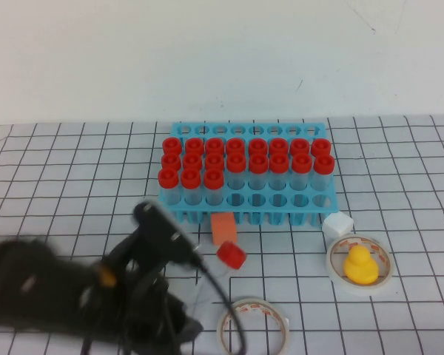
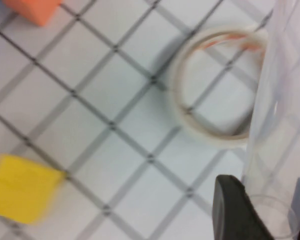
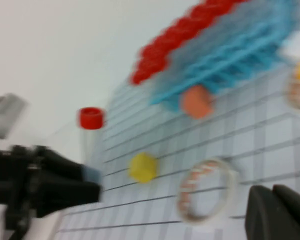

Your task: Place the test tubes

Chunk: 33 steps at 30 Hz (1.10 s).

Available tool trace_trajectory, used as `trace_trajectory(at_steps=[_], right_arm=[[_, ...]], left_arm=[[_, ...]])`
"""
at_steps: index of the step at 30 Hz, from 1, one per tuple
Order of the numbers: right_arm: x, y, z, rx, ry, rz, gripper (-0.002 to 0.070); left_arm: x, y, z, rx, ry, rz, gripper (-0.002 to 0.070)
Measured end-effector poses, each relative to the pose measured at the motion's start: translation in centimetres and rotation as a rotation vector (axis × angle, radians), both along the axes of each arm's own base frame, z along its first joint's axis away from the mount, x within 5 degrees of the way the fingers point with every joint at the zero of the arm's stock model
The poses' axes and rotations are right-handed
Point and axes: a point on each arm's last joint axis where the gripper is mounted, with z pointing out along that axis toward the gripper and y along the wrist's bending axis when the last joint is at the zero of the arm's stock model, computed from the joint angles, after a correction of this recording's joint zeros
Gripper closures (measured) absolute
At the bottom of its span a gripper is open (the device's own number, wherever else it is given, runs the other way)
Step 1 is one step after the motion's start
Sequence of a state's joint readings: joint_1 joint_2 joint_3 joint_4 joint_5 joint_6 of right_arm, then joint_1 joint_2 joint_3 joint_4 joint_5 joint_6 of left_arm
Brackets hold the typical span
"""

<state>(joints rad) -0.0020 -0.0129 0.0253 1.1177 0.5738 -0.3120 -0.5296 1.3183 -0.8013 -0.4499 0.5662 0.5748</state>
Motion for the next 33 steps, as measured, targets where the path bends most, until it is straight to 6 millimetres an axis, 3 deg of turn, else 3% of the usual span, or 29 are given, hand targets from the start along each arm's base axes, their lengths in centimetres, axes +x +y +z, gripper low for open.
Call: trace_trajectory(at_steps=[5,9,12,17,25,29,33], right_arm=[[-0.3,0.7,1.3,0.003,-0.174,0.099,0.0678],[-0.5,1.0,2.0,0.015,-0.268,0.130,0.0678],[-0.7,1.0,2.8,-0.017,-0.322,0.142,0.0678],[-0.5,1.2,6.1,-0.097,-0.414,0.166,0.0678],[3.6,1.9,11.1,-0.232,-0.406,0.313,0.0664],[6.3,2.6,12.7,-0.240,-0.400,0.452,0.0545],[8.8,3.2,13.6,-0.181,-0.410,0.552,0.0318]], left_arm=[[-3.8,1.4,-1.0,-0.230,-0.013,0.108,0.0463],[-5.3,2.0,-1.0,-0.374,-0.036,0.158,0.0463],[-5.5,1.9,-0.4,-0.478,-0.071,0.188,0.0463],[-5.1,1.8,0.4,-0.514,-0.186,0.152,0.0463],[-5.3,1.5,0.8,-0.532,-0.209,0.086,0.0463],[-5.5,1.4,0.8,-0.544,-0.201,0.068,0.0463],[-5.6,1.3,0.9,-0.551,-0.198,0.053,0.0463]])
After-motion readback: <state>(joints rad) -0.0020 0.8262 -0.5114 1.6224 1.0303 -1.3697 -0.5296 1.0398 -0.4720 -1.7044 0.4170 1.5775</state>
